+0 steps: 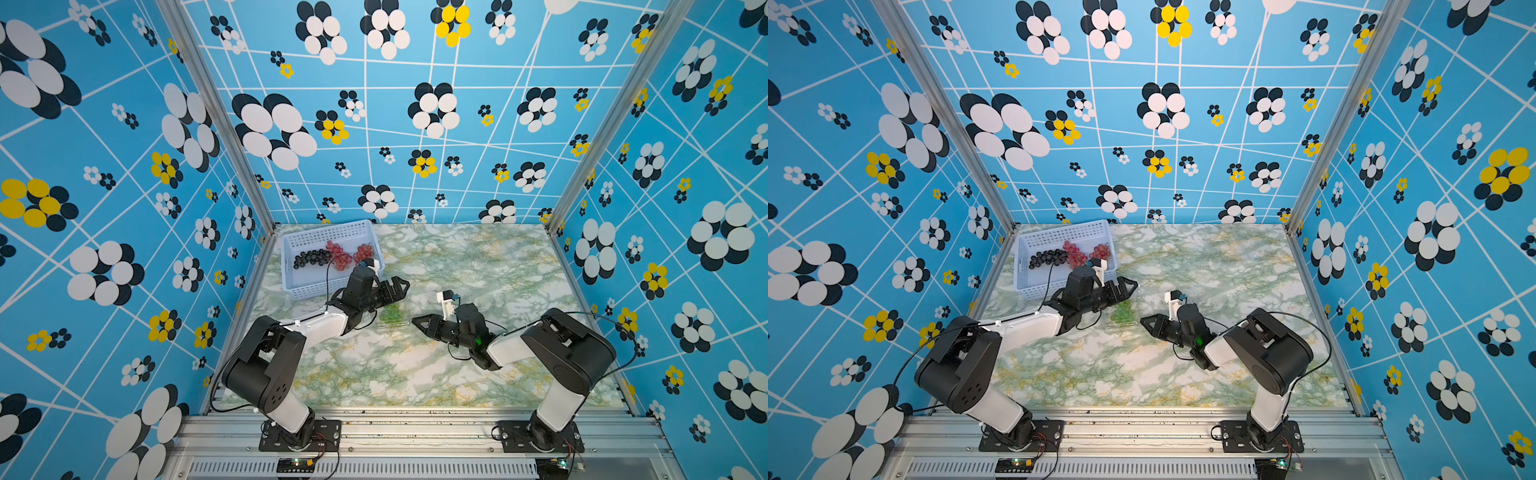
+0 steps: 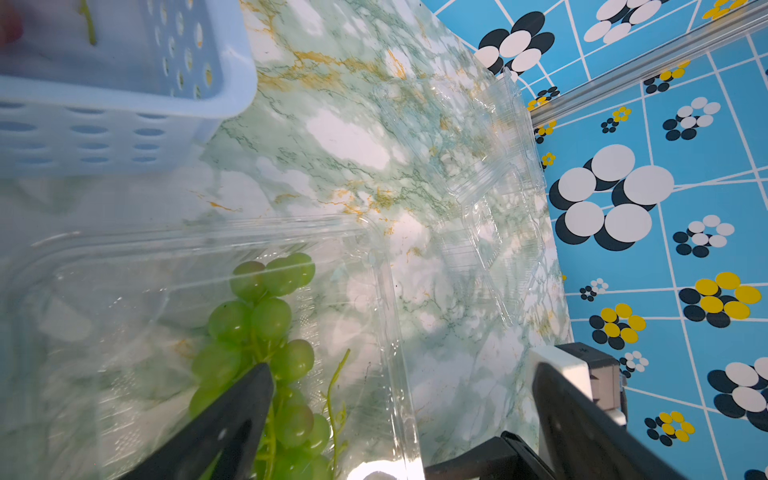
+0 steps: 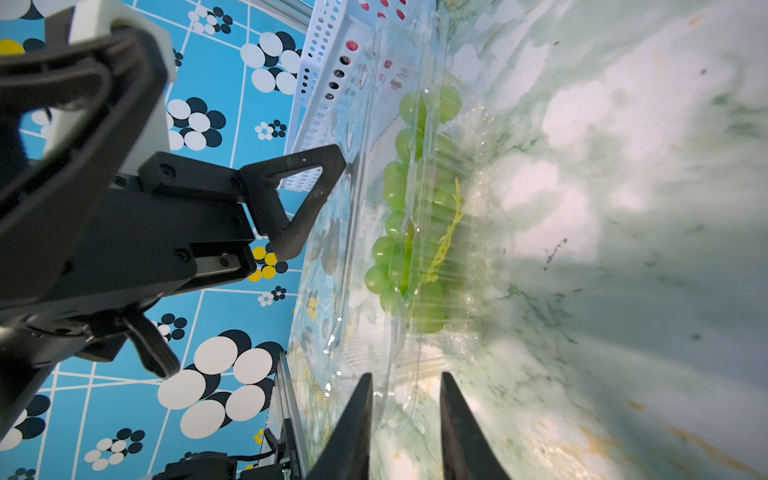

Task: Pack grapes into containers
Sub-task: Close the packing box at the center of the board.

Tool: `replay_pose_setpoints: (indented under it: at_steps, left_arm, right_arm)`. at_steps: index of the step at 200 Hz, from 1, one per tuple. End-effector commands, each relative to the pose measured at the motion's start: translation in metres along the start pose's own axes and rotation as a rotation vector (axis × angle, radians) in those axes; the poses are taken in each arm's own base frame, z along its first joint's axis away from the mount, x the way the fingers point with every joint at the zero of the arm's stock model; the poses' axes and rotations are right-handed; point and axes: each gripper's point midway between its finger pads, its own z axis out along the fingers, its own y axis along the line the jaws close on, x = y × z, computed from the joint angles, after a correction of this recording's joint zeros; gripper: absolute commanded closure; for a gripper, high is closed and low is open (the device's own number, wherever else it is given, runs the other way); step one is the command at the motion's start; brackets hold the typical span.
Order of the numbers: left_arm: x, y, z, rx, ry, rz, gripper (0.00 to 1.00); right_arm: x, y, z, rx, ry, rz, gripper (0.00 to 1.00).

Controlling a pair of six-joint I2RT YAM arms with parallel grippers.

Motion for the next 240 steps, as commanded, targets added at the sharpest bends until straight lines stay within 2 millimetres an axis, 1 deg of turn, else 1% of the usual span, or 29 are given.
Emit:
replay_pose_setpoints:
  at_steps: [1,70,114,160,185,217,240]
  left_arm:
    - [0.017,0.022,0.006,-0.07,0.055,-0.01,0.01]
    - [0.019,0.023,0.005,-0.075,0.057,-0.01,0.01]
    - [0.019,0.024,0.006,-0.076,0.055,-0.01,0.01]
    - [0.019,0.024,0.006,-0.076,0.054,-0.01,0.0]
    - [0.019,0.024,0.006,-0.075,0.055,-0.01,0.01]
    - [0.02,0.025,0.006,-0.076,0.057,-0.012,0.0]
    - [0.02,0.026,0.006,-0.077,0.056,-0.012,0.0]
  right_arm:
    - [0.005,0.004,0.005,-0.023,0.009,0.005,0.72]
    - [0.007,0.01,0.004,-0.052,0.004,-0.001,0.72]
    - [0.012,0.008,0.005,-0.047,0.01,-0.003,0.72]
    - [0.016,0.002,0.007,-0.036,0.016,0.003,0.7]
    - [0.015,0.005,0.008,-0.051,0.016,0.006,0.69]
    - [0.016,0.005,0.011,-0.054,0.018,0.011,0.72]
    - [0.019,0.004,0.013,-0.058,0.021,0.022,0.77]
